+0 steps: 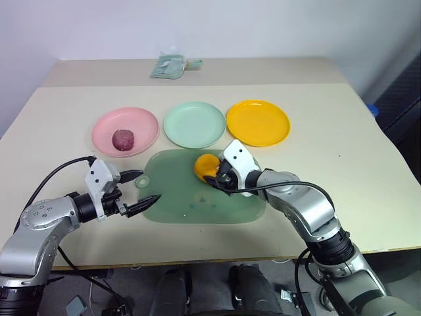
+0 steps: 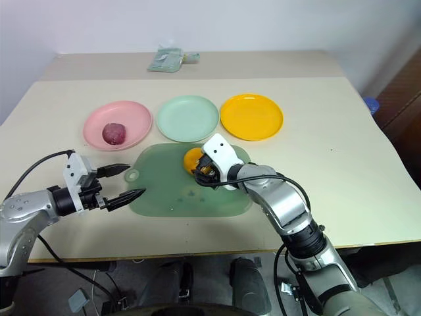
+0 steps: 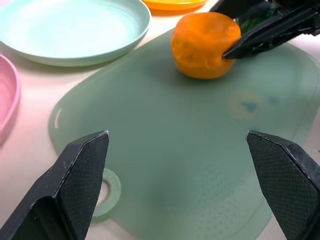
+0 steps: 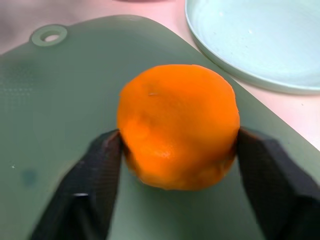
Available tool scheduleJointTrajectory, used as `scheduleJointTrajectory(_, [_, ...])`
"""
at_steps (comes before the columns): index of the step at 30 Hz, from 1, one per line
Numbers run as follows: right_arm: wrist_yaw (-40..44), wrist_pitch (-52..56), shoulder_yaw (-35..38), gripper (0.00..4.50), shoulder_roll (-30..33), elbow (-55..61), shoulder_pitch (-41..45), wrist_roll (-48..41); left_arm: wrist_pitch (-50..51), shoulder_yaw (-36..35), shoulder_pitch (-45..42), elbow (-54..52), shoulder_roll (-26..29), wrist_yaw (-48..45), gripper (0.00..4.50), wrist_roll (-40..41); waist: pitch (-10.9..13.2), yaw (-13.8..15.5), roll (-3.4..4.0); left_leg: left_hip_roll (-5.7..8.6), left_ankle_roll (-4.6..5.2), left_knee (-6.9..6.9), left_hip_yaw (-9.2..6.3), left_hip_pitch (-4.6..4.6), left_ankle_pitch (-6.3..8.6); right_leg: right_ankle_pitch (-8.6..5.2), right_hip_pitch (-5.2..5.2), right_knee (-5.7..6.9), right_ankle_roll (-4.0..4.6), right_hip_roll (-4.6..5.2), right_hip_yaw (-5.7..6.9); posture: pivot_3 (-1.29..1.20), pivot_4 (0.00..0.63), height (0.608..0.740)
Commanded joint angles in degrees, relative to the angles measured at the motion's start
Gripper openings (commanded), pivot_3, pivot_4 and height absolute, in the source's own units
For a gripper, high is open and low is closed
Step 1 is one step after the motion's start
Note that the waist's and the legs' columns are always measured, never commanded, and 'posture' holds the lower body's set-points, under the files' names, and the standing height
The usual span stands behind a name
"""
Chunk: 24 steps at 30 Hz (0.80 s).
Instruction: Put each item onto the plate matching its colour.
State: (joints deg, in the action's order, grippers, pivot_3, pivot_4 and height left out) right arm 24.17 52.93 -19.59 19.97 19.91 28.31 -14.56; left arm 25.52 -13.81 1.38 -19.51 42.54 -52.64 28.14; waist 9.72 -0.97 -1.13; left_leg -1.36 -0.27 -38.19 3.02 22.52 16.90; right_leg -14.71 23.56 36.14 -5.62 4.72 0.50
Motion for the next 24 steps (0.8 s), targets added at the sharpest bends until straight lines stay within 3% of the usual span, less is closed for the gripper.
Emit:
scheduleJointTrajectory(1, [0.45, -1.78, 4.83, 2.65, -0.80, 3.72, 3.03, -1.29, -0.31, 0.48, -1.27, -1.24, 0.01, 0.37, 4.50, 0.46, 0.01, 0.05, 0.01, 0.00, 0.00, 0.00, 0.00, 0.00, 0.00, 0.00, 0.00, 0.00, 0.00, 0.00, 0.00, 0.00, 0.150, 0.733])
scheduleJointTrajectory(3, [-0.15, -2.40, 6.97, 2.65, -0.85, 2.89, 4.42, -1.07, -0.27, 0.78, -1.47, -1.35, 0.02, 0.48, 4.50, 0.57, 0.01, 0.06, 0.01, 0.01, 0.00, 0.00, 0.00, 0.00, 0.00, 0.01, 0.00, 0.00, -0.02, 0.00, 0.00, 0.00, 0.150, 0.733])
scheduleJointTrajectory(7, [-8.05, -6.79, 17.06, 2.65, 2.09, -11.75, 11.68, 4.15, 1.21, 3.41, -2.67, -4.30, -1.03, 0.59, 4.50, 2.15, 0.01, 0.22, 0.02, 0.01, 0.00, -0.02, 0.01, 0.00, 0.00, 0.02, 0.00, 0.00, -0.01, -0.01, 0.00, 0.00, 0.150, 0.733])
scheduleJointTrajectory(15, [-7.21, -18.07, 20.29, 2.65, 3.11, -33.00, 16.56, 6.85, 4.20, 8.53, -4.41, -9.81, -3.56, 2.49, 4.50, 3.72, 0.09, -0.66, 0.17, -0.01, 0.01, 0.07, 0.18, 0.02, 0.00, 0.04, 0.09, -0.04, -0.03, -0.07, -0.09, 0.00, 0.150, 0.733])
scheduleJointTrajectory(19, [-5.18, -21.63, 20.90, 4.34, 3.09, -32.59, 16.31, 5.89, 5.62, 9.25, -4.41, -12.06, -4.72, 4.60, 4.50, 4.34, 0.12, -1.21, 0.21, -0.09, -0.01, 0.06, 0.17, 0.02, -0.01, 0.04, 0.10, 0.03, -0.04, -0.18, -0.11, 0.00, 0.150, 0.733])
scheduleJointTrajectory(24, [2.28, -21.62, 20.73, 4.43, 6.71, -19.66, 9.21, 2.88, 5.68, 8.51, -2.31, -12.65, -4.00, 5.27, 4.50, 4.48, 0.11, -1.03, 0.21, -0.08, -0.01, 0.07, 0.14, 0.02, -0.01, 0.04, 0.09, 0.01, -0.04, -0.17, -0.11, 0.00, 0.150, 0.733])
